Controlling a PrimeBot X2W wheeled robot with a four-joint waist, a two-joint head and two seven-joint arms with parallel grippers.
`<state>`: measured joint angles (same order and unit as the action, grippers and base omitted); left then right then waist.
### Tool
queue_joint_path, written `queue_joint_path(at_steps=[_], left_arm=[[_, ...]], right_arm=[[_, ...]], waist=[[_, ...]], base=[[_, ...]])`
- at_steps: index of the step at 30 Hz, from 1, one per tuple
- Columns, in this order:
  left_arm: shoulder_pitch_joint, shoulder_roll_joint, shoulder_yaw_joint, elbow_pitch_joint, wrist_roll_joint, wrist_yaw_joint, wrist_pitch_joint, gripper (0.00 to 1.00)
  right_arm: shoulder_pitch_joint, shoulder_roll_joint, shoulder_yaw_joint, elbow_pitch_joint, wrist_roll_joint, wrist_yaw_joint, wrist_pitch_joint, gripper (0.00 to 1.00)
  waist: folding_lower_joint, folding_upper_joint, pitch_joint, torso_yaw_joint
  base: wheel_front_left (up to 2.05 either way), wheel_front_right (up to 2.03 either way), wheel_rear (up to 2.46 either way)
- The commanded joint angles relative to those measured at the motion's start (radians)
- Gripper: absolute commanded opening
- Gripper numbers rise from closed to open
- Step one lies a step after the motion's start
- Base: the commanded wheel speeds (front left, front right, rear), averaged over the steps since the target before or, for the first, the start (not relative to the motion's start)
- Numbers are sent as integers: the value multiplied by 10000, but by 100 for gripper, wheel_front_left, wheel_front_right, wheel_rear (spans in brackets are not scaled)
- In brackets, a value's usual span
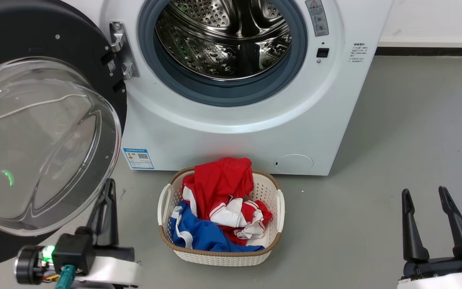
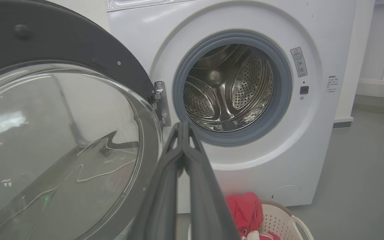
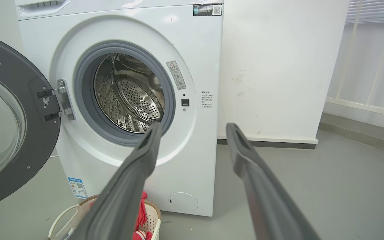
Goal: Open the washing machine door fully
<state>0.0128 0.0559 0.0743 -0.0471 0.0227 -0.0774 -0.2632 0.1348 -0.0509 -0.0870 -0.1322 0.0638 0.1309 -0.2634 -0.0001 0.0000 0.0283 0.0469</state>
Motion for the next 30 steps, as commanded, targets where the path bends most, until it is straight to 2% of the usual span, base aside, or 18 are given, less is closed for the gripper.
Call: queue_joint_path(at_steps=[1,4,5,6,7,8,30], left_arm=[[137,-14,-188,164,-122,128,-22,0],[204,-26,-388,498,-293,222,-22,0],[213,-27,-426,629,-343,218,-22,14],[213,-28,-463,730,-361,227,-22,42],[195,-29,-484,823,-372,250,-22,98],[212,-30,-513,931,-355,248,-22,100],[511,-50,-794,1430,-632,415,-22,100]], right_arm=[[116,14,45,-68,-4,-2,-18,100],[134,13,59,-88,-1,-2,-18,100],[164,14,47,-73,29,-2,-18,100],[202,14,50,-50,37,-2,-18,100],[231,14,60,-29,37,-2,-18,100],[249,14,78,-5,54,-2,-18,100],[475,14,90,544,354,-2,-18,100]], waist=[[1,0,-3,-64],[1,0,-3,-134],[1,0,-4,-150],[1,0,-5,-164],[1,0,-8,-175],[1,0,-10,-191],[1,0,-157,-125]], base=[[0,0,0],[0,0,0],[0,0,0],[0,0,0],[0,0,0],[0,0,0],[0,0,0]])
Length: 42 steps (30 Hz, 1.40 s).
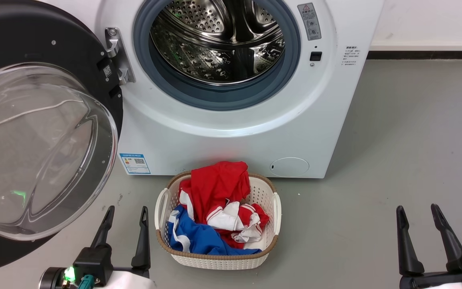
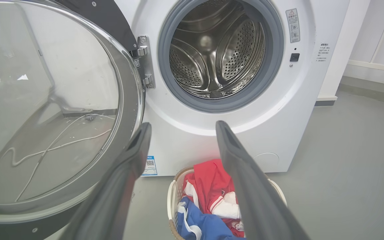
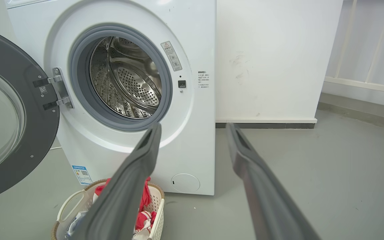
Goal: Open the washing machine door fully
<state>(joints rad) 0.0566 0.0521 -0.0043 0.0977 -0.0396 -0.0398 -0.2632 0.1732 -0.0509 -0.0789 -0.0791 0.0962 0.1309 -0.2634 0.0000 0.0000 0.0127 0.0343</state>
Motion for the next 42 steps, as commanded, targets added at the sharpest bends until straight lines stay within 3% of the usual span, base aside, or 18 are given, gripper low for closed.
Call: queue_joint_path(at_steps=[1,10,11,16,42], left_arm=[[69,-12,-5,-46,9,53,-22,100],[35,-12,-26,-133,147,130,-22,100],[0,-2,-17,-104,98,136,0,0],[63,-23,23,323,-92,121,109,0],[-514,-19,393,668,-5169,-216,1290,0]], right_arm=[[88,14,18,26,32,-2,-18,100],[29,14,36,106,54,-2,-18,100],[0,0,31,96,0,0,0,0],[64,4,82,450,182,0,34,0],[-897,-255,268,1331,5335,0,988,0]], waist=[[0,0,-3,0],[0,0,-21,-18],[0,0,-22,-19],[0,0,-26,-24],[0,0,-40,-91]], base=[[0,0,0],[0,0,0],[0,0,0],[0,0,0],[0,0,0]])
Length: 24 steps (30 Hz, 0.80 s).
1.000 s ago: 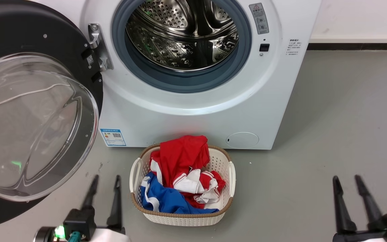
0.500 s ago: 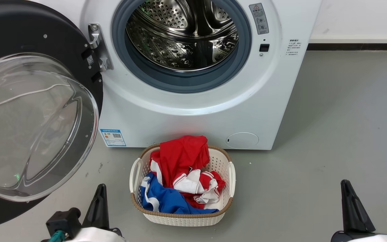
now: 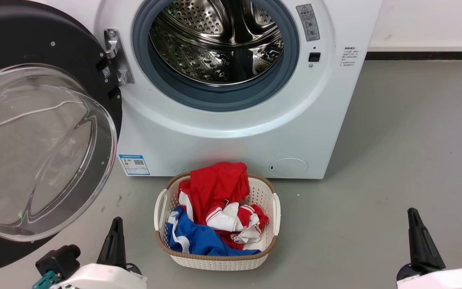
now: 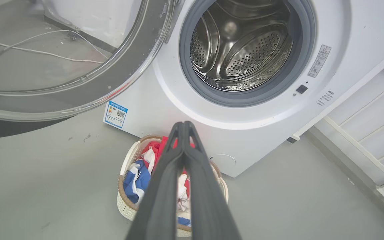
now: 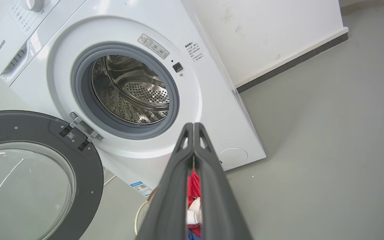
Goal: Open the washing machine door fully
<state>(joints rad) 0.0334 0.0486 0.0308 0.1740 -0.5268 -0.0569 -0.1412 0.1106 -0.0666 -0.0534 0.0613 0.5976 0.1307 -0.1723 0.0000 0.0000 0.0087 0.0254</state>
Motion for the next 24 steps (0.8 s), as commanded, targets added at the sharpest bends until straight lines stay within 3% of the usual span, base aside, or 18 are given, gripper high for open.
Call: queue_joint_path(at_steps=[1,24], left_arm=[[-301,16,54,-84,-464,-57,108,0],[-697,19,314,166,-3825,-290,903,0]], right_arm=[[-300,-103,15,-44,486,2,111,0],[-926,-179,21,546,3783,1,845,0]], waist=[[0,0,-1,-4],[0,0,-14,-63]], base=[[0,0,0],[0,0,0]])
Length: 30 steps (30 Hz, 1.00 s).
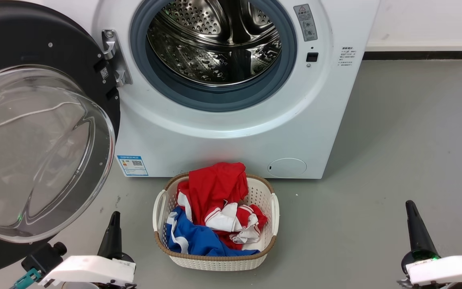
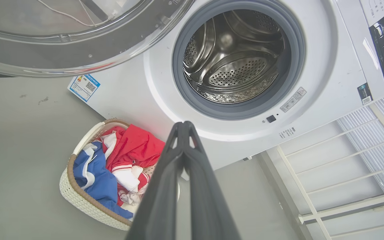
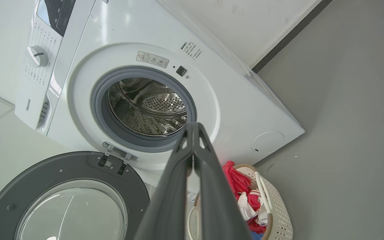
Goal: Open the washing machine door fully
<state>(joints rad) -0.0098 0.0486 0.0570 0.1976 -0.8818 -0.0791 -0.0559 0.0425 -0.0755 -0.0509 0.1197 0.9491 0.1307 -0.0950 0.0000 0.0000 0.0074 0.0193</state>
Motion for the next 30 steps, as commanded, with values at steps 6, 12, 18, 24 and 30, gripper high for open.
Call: queue_joint_path(at_steps=[6,12,18,24,30], left_arm=[[-348,20,108,-8,-1032,-122,233,0],[-441,21,164,44,-1752,-170,404,0],[-511,21,218,96,-2430,-204,559,0],[-575,21,259,137,-2965,-253,697,0],[-651,22,306,190,-3580,-291,838,0]], right_arm=[[-387,-97,-16,98,1005,1,243,0],[-533,-100,-32,222,1699,1,413,0],[-644,-100,-52,350,2347,1,576,0],[-753,-97,-71,446,2854,1,705,0],[-878,-92,-95,556,3436,2,853,0]], waist=[[0,0,-4,-18],[0,0,-7,-33],[0,0,-11,-48],[0,0,-13,-61],[0,0,-17,-77]], base=[[0,0,0],[0,0,0],[0,0,0],[0,0,0],[0,0,0]])
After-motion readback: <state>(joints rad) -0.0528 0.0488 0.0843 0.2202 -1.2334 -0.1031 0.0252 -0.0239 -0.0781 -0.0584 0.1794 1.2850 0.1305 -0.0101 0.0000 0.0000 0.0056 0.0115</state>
